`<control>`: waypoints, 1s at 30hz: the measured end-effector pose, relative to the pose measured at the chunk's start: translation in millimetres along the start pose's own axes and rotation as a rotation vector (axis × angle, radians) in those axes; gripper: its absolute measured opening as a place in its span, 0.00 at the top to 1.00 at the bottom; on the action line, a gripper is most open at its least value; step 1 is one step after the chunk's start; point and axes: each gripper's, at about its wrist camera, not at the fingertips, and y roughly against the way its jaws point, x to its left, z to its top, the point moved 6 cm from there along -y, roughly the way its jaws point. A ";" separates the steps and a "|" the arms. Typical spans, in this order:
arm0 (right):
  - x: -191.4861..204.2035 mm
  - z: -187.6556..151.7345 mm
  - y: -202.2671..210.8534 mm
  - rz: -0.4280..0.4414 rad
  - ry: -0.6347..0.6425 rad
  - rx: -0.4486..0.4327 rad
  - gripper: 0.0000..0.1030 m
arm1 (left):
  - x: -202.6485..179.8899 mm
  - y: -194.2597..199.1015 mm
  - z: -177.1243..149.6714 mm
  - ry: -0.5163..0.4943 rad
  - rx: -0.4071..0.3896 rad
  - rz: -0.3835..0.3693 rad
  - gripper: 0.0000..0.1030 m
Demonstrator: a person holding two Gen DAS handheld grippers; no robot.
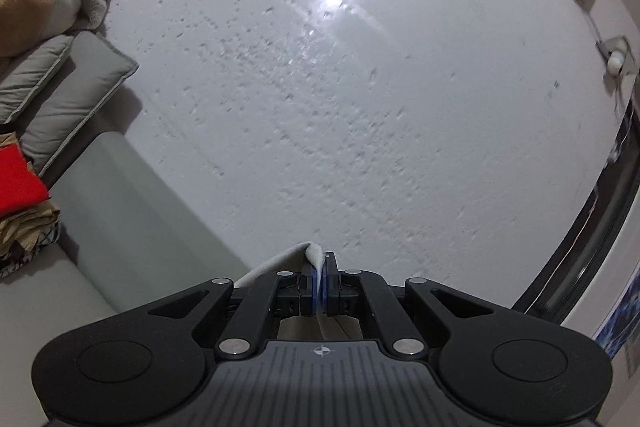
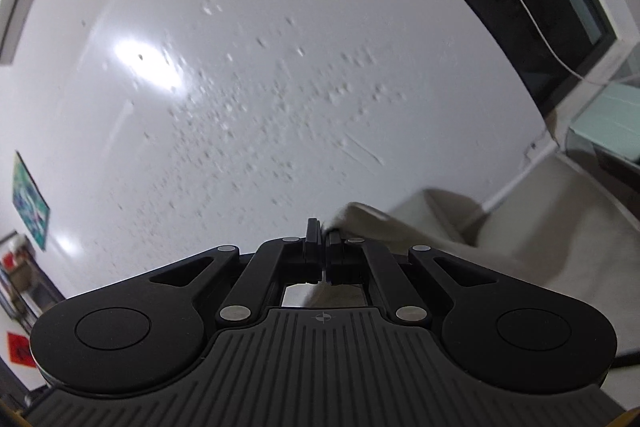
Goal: Fold clothes
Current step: 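Lift the shirt high with both tools and shake it out, then lay the shirt flat on the sofa and open both tools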
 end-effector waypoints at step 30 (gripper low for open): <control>-168.2 -233.6 103.0 -0.452 0.040 0.449 1.00 | 183.2 119.9 -230.1 -0.104 0.460 0.463 1.00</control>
